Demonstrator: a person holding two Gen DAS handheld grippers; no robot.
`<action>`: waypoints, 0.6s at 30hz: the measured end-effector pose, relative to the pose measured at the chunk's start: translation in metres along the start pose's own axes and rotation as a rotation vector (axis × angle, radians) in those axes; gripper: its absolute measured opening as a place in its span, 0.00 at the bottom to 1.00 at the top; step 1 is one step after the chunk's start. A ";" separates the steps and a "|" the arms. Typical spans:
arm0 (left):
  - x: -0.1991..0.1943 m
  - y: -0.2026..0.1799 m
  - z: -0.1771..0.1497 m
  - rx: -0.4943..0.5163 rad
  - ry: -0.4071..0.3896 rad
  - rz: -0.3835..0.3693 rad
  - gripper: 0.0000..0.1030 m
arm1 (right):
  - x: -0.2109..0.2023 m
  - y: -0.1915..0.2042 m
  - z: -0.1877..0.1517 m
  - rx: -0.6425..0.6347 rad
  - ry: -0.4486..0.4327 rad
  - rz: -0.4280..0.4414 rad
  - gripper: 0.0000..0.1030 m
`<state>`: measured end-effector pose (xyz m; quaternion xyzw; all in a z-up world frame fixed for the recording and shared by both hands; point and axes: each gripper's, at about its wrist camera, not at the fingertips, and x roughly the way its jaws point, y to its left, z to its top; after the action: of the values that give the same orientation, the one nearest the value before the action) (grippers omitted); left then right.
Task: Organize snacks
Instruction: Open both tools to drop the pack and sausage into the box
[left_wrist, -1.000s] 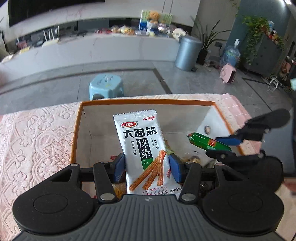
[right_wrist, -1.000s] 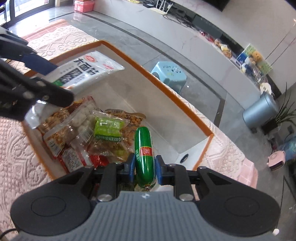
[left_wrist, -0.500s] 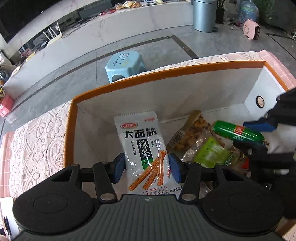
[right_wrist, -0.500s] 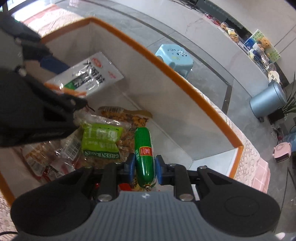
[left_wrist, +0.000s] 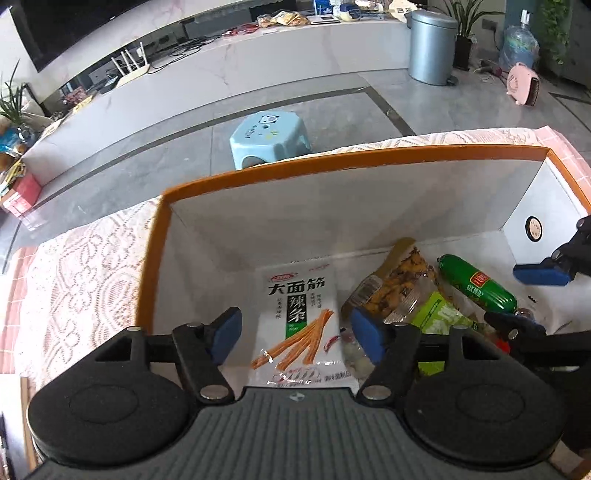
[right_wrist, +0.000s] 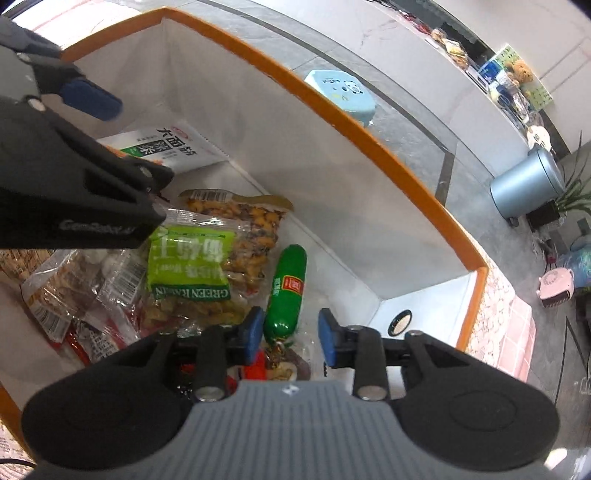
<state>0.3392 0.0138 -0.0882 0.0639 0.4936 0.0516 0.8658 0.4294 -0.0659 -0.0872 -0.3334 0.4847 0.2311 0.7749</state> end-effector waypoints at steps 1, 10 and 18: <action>-0.004 0.000 0.000 0.000 0.002 0.008 0.78 | -0.002 -0.001 0.000 0.010 0.000 0.001 0.38; -0.038 0.004 0.001 -0.024 -0.038 -0.014 0.79 | -0.029 -0.003 0.005 0.085 -0.042 -0.008 0.74; -0.096 0.007 -0.017 -0.031 -0.165 -0.006 0.80 | -0.087 -0.007 -0.001 0.118 -0.095 -0.043 0.92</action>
<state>0.2755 0.0067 -0.0143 0.0528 0.4197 0.0512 0.9047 0.3970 -0.0740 -0.0069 -0.2860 0.4529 0.2011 0.8202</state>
